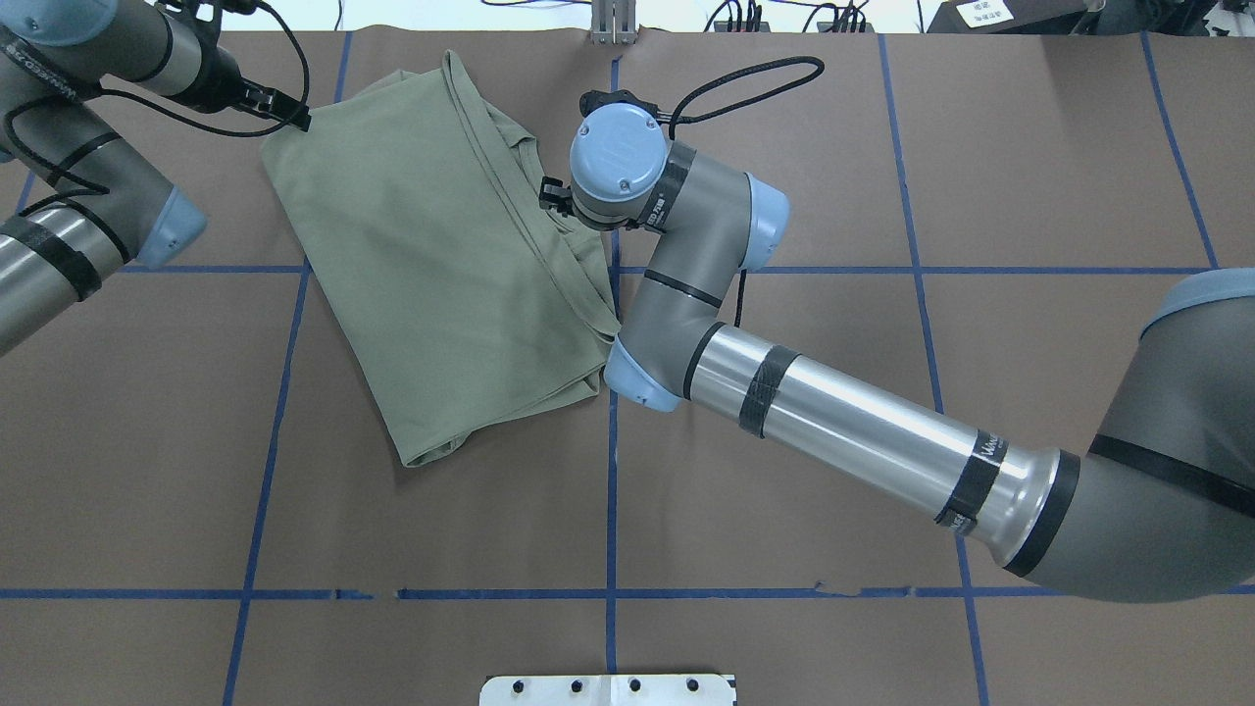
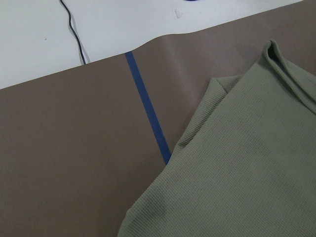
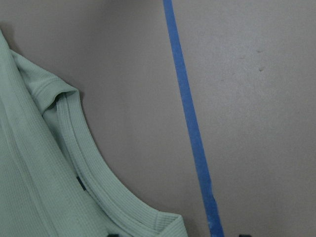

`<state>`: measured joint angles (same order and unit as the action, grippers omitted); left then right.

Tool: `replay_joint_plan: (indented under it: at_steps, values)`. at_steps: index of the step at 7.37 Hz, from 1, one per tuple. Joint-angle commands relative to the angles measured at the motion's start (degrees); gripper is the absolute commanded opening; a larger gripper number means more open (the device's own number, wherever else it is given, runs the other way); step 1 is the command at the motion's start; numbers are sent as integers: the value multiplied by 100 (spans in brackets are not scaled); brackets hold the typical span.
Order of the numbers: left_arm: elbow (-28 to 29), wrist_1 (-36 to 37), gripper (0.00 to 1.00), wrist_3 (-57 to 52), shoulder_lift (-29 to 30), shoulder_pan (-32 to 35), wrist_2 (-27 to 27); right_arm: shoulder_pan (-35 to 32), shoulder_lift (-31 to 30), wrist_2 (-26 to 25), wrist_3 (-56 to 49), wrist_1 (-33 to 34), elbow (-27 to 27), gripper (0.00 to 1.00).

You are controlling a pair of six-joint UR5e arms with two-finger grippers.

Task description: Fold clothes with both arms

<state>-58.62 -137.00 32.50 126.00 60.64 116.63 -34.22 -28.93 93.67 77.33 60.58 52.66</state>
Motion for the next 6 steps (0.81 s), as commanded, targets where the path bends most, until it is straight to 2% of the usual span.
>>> replay_joint_plan:
  at_steps: [1, 2, 4, 5, 6]
  values:
    - [0, -11, 100, -7, -23, 0, 8, 91, 37, -321, -34, -291, -298, 83]
    - [0, -11, 100, -16, -23, 0, 0, 100, 54, -332, -43, -319, -335, 81]
    - [0, -11, 100, -16, -32, 0, 0, 152, 63, -341, -43, -319, -336, 71]
    - [0, -11, 100, -25, -32, 0, 8, 153, 63, -341, -43, -319, -336, 62]
    - [0, -11, 100, -25, -32, 0, 0, 153, 63, -350, -43, -319, -336, 61]
